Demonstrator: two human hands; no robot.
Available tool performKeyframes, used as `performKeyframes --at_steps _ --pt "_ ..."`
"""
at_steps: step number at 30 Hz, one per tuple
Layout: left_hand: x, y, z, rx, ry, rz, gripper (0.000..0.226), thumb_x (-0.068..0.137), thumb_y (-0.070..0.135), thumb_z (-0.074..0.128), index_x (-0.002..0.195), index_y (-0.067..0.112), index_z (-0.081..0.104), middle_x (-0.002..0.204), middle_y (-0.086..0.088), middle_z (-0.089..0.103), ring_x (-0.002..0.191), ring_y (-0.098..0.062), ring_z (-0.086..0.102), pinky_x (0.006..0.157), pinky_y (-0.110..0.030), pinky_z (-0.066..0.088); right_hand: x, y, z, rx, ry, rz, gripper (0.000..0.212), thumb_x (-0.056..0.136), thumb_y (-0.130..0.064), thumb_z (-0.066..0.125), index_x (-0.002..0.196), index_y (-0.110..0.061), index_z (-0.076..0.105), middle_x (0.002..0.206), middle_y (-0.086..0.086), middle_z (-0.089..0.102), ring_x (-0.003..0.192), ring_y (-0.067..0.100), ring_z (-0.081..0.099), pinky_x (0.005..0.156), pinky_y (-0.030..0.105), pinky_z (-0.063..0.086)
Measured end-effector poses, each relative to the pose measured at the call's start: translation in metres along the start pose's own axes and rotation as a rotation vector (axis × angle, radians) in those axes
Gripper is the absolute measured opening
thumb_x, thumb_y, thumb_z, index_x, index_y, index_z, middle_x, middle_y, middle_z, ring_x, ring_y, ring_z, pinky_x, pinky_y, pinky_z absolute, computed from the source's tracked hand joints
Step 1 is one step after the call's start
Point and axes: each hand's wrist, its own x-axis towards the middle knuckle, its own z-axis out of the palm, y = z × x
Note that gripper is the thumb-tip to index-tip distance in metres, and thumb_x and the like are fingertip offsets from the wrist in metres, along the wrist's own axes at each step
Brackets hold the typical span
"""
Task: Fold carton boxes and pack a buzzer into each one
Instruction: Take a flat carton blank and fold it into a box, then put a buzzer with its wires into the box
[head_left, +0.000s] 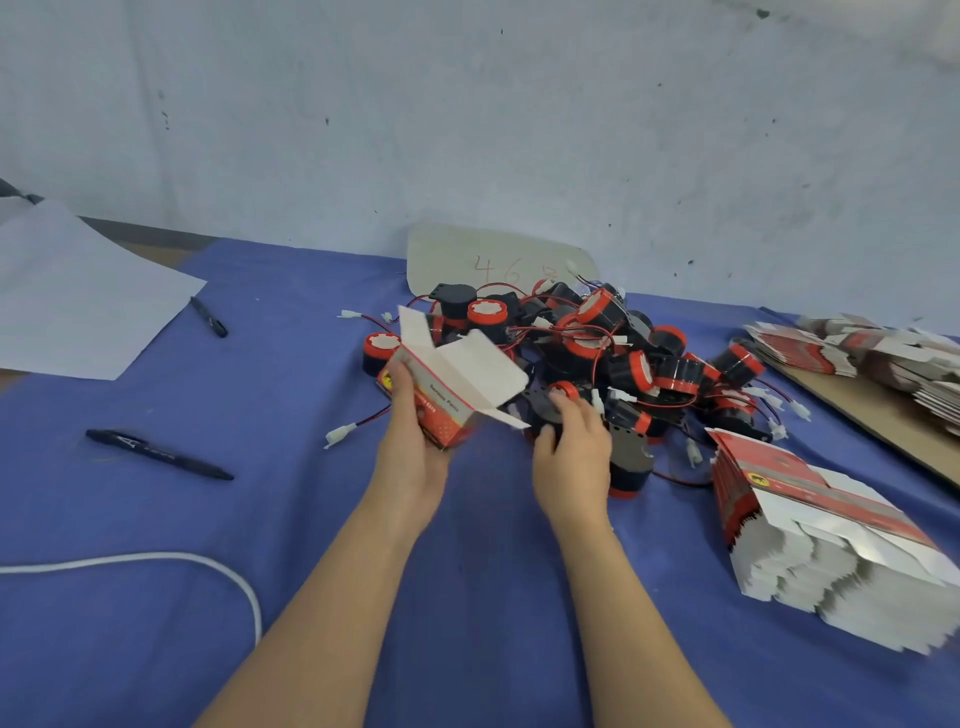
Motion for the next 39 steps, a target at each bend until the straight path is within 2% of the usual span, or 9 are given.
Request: performKeyframes --at_steps 4,8,12,17,22,27,30,35,39 --pt "0.000 0.000 0.003 0.008 0.071 0.016 0.061 0.084 0.053 0.052 0.133 0.016 0.051 0.126 -0.003 0.064 0.108 -0.013 0.065 0.082 -0.027 0.056 -0.005 0.003 0.009 -0.202 -0.226 0.055 0.057 0.099 -0.025 0.046 0.151 -0.029 0.021 0.161 0.000 -0.007 0.146 0.029 0.005 0.107 0.039 0.034" --pt "0.001 -0.002 0.002 -0.056 0.100 0.028 0.059 0.085 0.038 0.062 0.134 0.011 0.045 0.121 -0.008 0.066 0.098 -0.018 0.070 0.081 -0.033 0.059 0.009 -0.004 0.012 -0.152 -0.100 0.100 0.046 0.096 -0.033 0.052 0.138 -0.019 0.038 0.155 0.010 0.014 0.133 0.035 0.031 0.096 0.038 0.040" --pt "0.001 -0.009 0.000 0.100 0.104 0.036 0.058 0.083 0.057 0.052 0.132 0.025 0.051 0.115 0.008 0.068 0.095 -0.005 0.068 0.083 -0.026 0.052 0.021 -0.011 0.017 -0.148 -0.068 0.139 0.039 0.095 -0.038 0.053 0.121 -0.011 0.042 0.143 0.013 0.032 0.113 0.036 0.049 0.082 0.041 0.047" --pt "0.005 -0.015 -0.004 0.176 0.153 0.038 0.036 0.093 0.051 0.048 0.110 0.023 0.063 0.083 0.013 0.070 0.068 0.001 0.061 0.063 -0.017 0.046 0.023 -0.013 0.020 -0.186 -0.052 0.162 0.068 0.086 -0.045 0.064 0.133 -0.006 0.034 0.134 0.017 0.038 0.114 0.038 0.048 0.084 0.040 0.043" --pt "0.004 -0.012 -0.002 0.010 -0.023 0.041 0.033 0.076 0.034 0.067 0.101 0.013 0.069 0.100 0.003 0.074 0.094 -0.006 0.069 0.082 -0.017 0.054 0.032 -0.016 -0.018 1.000 -0.016 0.520 0.028 0.086 -0.019 0.063 0.107 -0.002 0.061 0.106 0.016 0.065 0.093 0.024 0.064 0.073 0.032 0.056" --pt "0.002 -0.019 -0.007 0.662 0.018 0.117 0.049 0.078 0.030 0.078 0.117 0.023 0.049 0.111 0.013 0.060 0.104 -0.005 0.060 0.081 -0.009 0.048 0.021 -0.019 -0.048 1.505 0.049 0.169 0.013 0.095 -0.011 0.051 0.106 -0.014 0.057 0.102 0.001 0.068 0.099 0.016 0.066 0.090 0.030 0.053" --pt "-0.002 -0.025 -0.012 0.996 -0.135 0.162 0.053 0.073 0.028 0.081 0.116 0.026 0.051 0.110 0.016 0.061 0.102 0.000 0.058 0.078 -0.011 0.048 0.017 -0.021 -0.044 1.474 0.049 0.185 0.009 0.095 -0.015 0.055 0.102 -0.016 0.051 0.101 0.003 0.062 0.094 0.016 0.064 0.087 0.030 0.053" --pt "-0.001 -0.019 -0.020 1.251 -0.242 0.137 0.043 0.076 0.020 0.080 0.116 0.014 0.065 0.112 0.000 0.068 0.107 -0.017 0.060 0.095 -0.040 0.048 0.008 -0.017 -0.025 1.213 -0.056 0.166 0.051 0.087 -0.002 0.065 0.130 -0.020 0.045 0.092 0.005 0.064 0.087 0.020 0.068 0.073 0.024 0.056" --pt "0.000 -0.013 -0.024 1.251 -0.314 0.108 0.043 0.077 0.022 0.079 0.117 0.017 0.065 0.113 0.003 0.068 0.106 -0.015 0.063 0.093 -0.036 0.051 0.005 -0.013 -0.017 0.771 -0.203 0.117 0.020 0.092 -0.010 0.059 0.105 -0.024 0.063 0.094 0.000 0.071 0.097 0.018 0.068 0.078 0.027 0.057"
